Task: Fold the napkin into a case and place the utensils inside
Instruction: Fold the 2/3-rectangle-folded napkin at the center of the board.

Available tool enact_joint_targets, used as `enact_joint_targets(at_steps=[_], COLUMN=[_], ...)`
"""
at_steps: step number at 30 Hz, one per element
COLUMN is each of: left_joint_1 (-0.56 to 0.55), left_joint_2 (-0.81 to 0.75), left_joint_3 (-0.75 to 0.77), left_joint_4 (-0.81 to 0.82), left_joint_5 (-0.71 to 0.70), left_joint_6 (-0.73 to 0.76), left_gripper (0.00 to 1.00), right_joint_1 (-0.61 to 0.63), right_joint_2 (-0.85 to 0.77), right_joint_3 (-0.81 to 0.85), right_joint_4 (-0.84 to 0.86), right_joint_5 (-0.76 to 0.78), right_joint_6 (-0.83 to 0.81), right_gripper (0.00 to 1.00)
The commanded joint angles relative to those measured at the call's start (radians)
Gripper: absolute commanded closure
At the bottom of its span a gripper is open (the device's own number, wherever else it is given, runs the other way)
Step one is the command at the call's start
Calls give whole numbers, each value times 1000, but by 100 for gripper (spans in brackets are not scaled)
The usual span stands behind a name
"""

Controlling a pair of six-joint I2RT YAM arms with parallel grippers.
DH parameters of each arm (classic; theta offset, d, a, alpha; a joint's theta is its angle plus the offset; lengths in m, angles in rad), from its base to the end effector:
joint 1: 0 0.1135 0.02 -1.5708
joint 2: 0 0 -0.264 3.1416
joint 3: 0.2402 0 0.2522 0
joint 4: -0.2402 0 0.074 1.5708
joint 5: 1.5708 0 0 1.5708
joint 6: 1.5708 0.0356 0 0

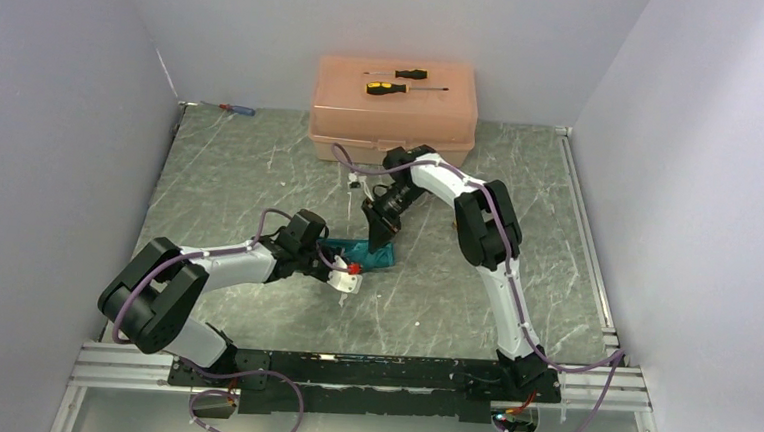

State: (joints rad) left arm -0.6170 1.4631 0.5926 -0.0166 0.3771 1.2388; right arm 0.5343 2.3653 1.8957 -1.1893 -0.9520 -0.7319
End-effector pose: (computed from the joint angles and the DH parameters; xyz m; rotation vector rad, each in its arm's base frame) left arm 0.2069 -0.1629 0.1443 1.9994 1.2959 -0.1731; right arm 0.3688 0.2519 0.1468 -1.5931 2.2775 1.4376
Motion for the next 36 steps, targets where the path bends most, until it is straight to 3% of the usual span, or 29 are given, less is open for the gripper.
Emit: enact_joint_targets(at_steps=[1, 9, 16, 24, 29, 36], left_joint_1=[-2, 2, 2, 7, 40, 56], left_joint_2=[-2, -38, -68, 16, 111, 177], left_joint_3=[-21, 76, 174, 198, 224, 253], left_joint_4=[-67, -10, -112, -14, 52, 36], left_joint_5=[-9, -98, -52, -56, -112, -62], left_joint_6=[-17, -221, -315, -376, -383, -325], left_gripper=[97, 97, 92, 84, 89, 91], right_joint_1=[-12, -71, -73, -60, -48, -48], right_joint_2=[44, 106, 82, 51, 1, -44], right_joint_3=[30, 25, -39, -76, -141, -208], right_joint_4=[-53, 10, 95, 150, 246, 328], right_joint_5=[-31, -54, -87, -93, -78, -54], right_joint_6=[-75, 4, 58, 102, 182, 256], right_gripper=[75, 100, 100, 100, 100, 100])
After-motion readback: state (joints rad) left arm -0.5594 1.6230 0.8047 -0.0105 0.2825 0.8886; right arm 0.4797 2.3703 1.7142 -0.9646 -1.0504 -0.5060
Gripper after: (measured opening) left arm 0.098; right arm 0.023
